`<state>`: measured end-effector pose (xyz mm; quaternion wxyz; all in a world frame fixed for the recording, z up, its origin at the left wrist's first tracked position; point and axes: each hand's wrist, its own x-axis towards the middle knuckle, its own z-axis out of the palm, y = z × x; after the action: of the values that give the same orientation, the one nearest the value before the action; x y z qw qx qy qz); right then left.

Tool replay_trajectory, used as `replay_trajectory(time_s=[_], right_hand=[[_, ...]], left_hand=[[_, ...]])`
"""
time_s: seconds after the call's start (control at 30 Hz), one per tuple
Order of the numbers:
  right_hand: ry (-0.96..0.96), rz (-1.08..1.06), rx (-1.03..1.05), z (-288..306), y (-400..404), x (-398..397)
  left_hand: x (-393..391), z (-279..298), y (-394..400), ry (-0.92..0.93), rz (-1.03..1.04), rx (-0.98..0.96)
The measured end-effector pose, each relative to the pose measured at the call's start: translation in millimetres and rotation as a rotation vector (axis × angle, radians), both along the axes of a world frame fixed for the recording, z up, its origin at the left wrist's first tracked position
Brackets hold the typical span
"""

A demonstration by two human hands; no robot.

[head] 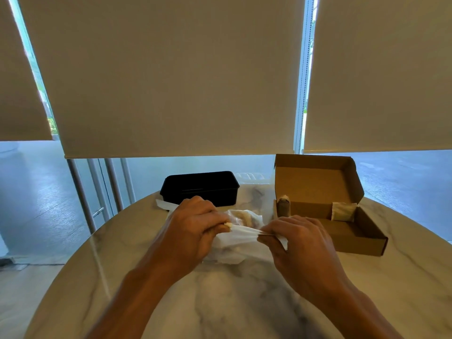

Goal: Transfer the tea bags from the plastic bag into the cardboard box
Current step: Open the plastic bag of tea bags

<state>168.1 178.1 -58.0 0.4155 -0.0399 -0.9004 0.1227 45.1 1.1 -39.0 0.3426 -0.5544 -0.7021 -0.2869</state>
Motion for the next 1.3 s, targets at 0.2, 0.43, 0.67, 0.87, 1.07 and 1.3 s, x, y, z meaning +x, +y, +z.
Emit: replay_trajectory(time_s=[0.2, 0.43, 0.67, 0.87, 1.07, 1.3], right_hand=[[-0.057, 0.034, -0.078, 0.1, 4.8, 2.1], [-0.086, 0.052, 0.03, 6.9, -9.5, -4.3], [0.041, 0.117, 0.022, 2.3, -16.7, -15.8], [0.053, 0.112, 0.035, 1.2, -15.3, -14.1], [-0.012, 0.136, -0.046, 3.4, -5.9, -7.8], [-0.065, 0.152, -0.176, 2.3, 0.1, -6.5]], left_hand=[[-2.0, -2.6, 1.2, -0.009, -0.004, 0.029], [-0.6, -2.4, 4.0, -0.018, -0.007, 0.045], [2.4, -2.4, 6.5, 0.015, -0.036, 0.017], [-0.1, 0.6, -1.1, -0.019, -0.04, -0.008], [-0.9, 3.7, -4.8, -0.053, -0.039, -0.021], [-6.6, 2.6, -9.2, -0.089, -0.015, 0.001]])
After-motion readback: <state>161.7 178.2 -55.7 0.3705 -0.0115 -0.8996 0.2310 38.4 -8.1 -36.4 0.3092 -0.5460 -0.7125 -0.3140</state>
